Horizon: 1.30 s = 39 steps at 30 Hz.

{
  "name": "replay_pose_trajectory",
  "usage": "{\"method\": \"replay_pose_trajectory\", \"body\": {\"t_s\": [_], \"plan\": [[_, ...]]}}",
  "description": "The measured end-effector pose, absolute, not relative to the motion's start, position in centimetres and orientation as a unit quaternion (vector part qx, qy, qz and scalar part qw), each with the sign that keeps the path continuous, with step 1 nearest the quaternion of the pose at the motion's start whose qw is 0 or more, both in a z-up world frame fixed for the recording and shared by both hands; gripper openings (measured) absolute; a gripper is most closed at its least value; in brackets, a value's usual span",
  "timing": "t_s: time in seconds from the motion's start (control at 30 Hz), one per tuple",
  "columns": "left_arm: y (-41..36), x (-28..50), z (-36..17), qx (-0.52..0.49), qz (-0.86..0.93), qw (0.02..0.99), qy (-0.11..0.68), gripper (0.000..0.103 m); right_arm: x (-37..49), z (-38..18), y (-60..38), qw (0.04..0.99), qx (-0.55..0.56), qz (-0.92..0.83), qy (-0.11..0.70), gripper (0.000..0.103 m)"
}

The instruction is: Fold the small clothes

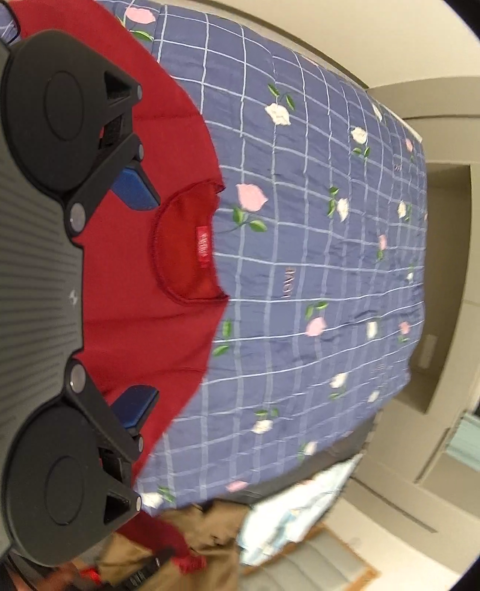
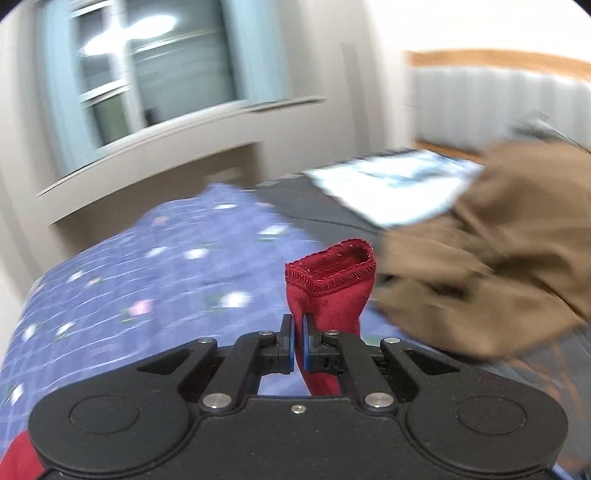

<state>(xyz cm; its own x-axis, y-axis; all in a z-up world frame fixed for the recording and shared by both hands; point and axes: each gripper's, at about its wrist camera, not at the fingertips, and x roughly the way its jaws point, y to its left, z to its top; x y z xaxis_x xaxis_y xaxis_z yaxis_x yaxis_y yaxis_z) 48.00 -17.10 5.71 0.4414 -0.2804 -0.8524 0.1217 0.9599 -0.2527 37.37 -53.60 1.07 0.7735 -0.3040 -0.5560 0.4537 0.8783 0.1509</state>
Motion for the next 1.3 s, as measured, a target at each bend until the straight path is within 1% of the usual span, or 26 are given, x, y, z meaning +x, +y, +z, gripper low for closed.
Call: {"method": "replay_pose_trajectory", "body": {"t_s": [0.2, 0.4, 0.57, 0.87, 0.93, 1.0, 1.03, 1.07, 1.1, 1.17, 1.27, 1.3], "plan": [[-12.9, 48.2, 6.5, -0.118, -0.107, 0.859, 0.487, 0.103, 42.0, 1.3, -44.8, 0.952, 0.097, -0.079, 0.280, 0.004], [-9.0, 47.8, 5.3, -0.148, -0.089, 0.861, 0.479, 0.103, 44.9, -1.9, -35.3, 0.948, 0.069, 0.017, 0.310, 0.003], [-6.8, 47.5, 4.0, -0.153, -0.077, 0.858, 0.484, 0.103, 44.6, -4.5, -28.3, 0.942, 0.022, 0.083, 0.326, 0.003], [-4.9, 48.4, -2.6, -0.168, -0.075, 0.838, 0.513, 0.103, 43.8, -9.5, -22.1, 0.917, -0.073, 0.146, 0.363, 0.003], [-4.6, 48.7, -3.8, -0.177, -0.075, 0.831, 0.521, 0.103, 43.6, -10.5, -21.4, 0.912, -0.092, 0.152, 0.369, 0.005], [-4.5, 48.9, -4.6, -0.182, -0.078, 0.827, 0.526, 0.103, 43.5, -11.2, -21.4, 0.905, -0.103, 0.160, 0.381, 0.011], [-4.5, 49.0, -4.9, -0.183, -0.079, 0.826, 0.527, 0.103, 43.4, -11.2, -21.5, 0.903, -0.101, 0.165, 0.383, 0.019], [-4.6, 49.1, -5.2, -0.181, -0.080, 0.825, 0.529, 0.103, 43.2, -11.1, -21.7, 0.903, -0.098, 0.167, 0.383, 0.029], [-4.8, 49.3, -5.5, -0.180, -0.081, 0.824, 0.532, 0.103, 42.9, -10.8, -22.0, 0.905, -0.095, 0.167, 0.381, 0.034], [-5.3, 49.6, -6.1, -0.179, -0.086, 0.820, 0.536, 0.103, 42.0, -9.8, -23.2, 0.909, -0.081, 0.162, 0.375, 0.052], [-6.3, 50.0, -7.1, -0.173, -0.096, 0.815, 0.545, 0.102, 41.0, -8.2, -26.5, 0.920, -0.049, 0.127, 0.368, 0.064], [-6.9, 50.2, -7.5, -0.170, -0.101, 0.813, 0.547, 0.102, 40.7, -7.7, -27.9, 0.924, -0.038, 0.109, 0.365, 0.066]]}}
